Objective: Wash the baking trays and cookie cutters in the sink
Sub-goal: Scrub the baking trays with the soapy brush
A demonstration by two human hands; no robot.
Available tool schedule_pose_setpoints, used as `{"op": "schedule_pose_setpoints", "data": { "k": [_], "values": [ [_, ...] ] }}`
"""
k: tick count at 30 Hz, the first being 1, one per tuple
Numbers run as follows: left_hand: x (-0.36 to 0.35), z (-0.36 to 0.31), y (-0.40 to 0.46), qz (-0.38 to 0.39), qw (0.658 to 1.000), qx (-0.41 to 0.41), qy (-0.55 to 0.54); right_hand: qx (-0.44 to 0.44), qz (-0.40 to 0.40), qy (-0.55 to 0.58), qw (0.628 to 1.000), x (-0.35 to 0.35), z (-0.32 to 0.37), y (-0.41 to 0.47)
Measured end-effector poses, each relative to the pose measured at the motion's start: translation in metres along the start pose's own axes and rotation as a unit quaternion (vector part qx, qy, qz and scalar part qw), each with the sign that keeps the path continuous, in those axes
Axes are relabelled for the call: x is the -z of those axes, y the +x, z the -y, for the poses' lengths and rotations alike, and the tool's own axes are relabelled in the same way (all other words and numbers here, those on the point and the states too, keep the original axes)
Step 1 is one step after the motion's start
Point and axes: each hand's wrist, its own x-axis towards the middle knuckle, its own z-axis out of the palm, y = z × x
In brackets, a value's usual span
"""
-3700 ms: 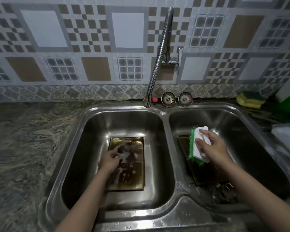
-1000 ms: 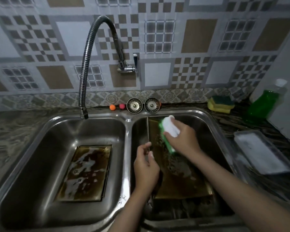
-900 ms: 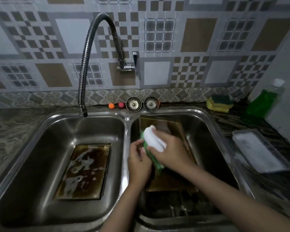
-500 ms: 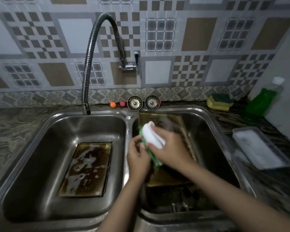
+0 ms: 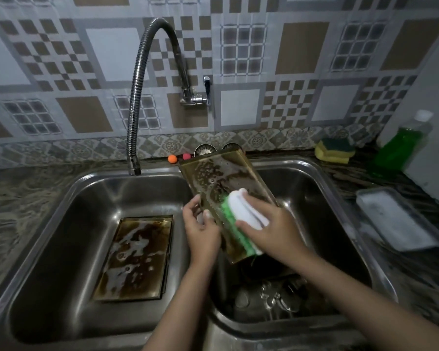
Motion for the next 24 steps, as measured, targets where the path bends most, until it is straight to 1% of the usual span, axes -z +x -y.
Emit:
{"op": "schedule_pose_setpoints", "data": {
  "k": [2,4,6,9,10,12,14,16,20,21,24],
  "values": [
    [-0.001,0.002,-0.005,0.021,1.000,0.000,0.013,-0.029,-0.040,-0.017,0.999,0.011,-0.013,0.012],
    [-0.008,0.004,-0.014,0.053,0.998,-0.012,0.031,-0.049,-0.078,0.006,0.996,0.012,-0.013,0.022],
    [-0.013,0.002,-0.016,0.073,0.997,-0.011,0.037,-0.037,-0.056,0.038,0.997,0.003,-0.004,0.019],
    [-0.010,0.004,-0.002,0.052,0.998,0.008,0.043,-0.026,0.006,0.076,0.997,0.001,-0.003,0.007],
    [-0.007,0.005,0.004,0.045,0.998,0.017,0.050,-0.039,0.008,0.085,0.996,0.009,-0.004,0.008],
    [0.001,0.004,0.012,0.044,0.997,0.032,0.062,-0.054,-0.017,0.097,0.994,0.032,-0.006,0.015],
    [0.010,0.002,0.016,0.051,0.995,0.047,0.067,-0.047,-0.050,0.085,0.994,0.059,-0.007,0.023],
    [0.016,0.003,0.020,0.055,0.994,0.074,0.054,-0.033,-0.061,0.048,0.996,0.079,-0.011,0.024],
    [0.016,0.005,0.021,0.056,0.986,0.157,0.003,-0.065,-0.023,-0.046,0.997,0.085,-0.032,0.017],
    [0.014,0.005,0.020,0.060,0.983,0.175,-0.007,-0.074,-0.010,-0.042,0.996,0.081,-0.037,0.015],
    [0.007,0.004,0.013,0.079,0.974,0.212,-0.024,-0.086,0.026,0.024,0.996,0.067,-0.047,0.008]
  ]
}}
